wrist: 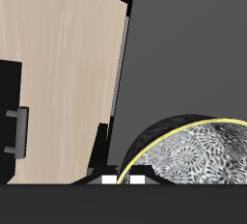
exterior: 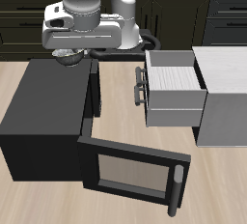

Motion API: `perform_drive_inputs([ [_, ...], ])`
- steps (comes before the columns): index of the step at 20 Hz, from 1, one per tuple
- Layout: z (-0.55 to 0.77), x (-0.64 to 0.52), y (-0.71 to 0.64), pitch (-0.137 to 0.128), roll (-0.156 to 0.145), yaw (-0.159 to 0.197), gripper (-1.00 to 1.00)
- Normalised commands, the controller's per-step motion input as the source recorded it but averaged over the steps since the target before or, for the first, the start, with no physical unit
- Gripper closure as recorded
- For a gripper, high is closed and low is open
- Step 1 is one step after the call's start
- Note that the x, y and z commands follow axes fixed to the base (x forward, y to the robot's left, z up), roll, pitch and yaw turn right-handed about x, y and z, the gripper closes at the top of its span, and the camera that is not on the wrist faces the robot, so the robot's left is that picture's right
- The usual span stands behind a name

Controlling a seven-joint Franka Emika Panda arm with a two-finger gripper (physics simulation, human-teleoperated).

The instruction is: Place the bowl in the top drawer

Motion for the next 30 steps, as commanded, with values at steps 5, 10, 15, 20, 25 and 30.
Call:
perform_drive_inputs([
  [5,0.15,-0.10,0.29,-0.026,0.020,0.030,1.00],
  [10,0.03,-0.14,0.19,-0.034,-0.009,0.029,1.00],
  [15,-0.01,-0.23,0.50,0.000,0.079,0.125,1.00],
  [20,0.06,-0.20,0.57,-0.031,0.043,0.185,1.00],
  [25,0.09,-0.08,0.30,-0.018,-0.008,0.146,1.00],
  [30,0.12,-0.01,0.17,-0.012,-0.013,0.163,1.00],
])
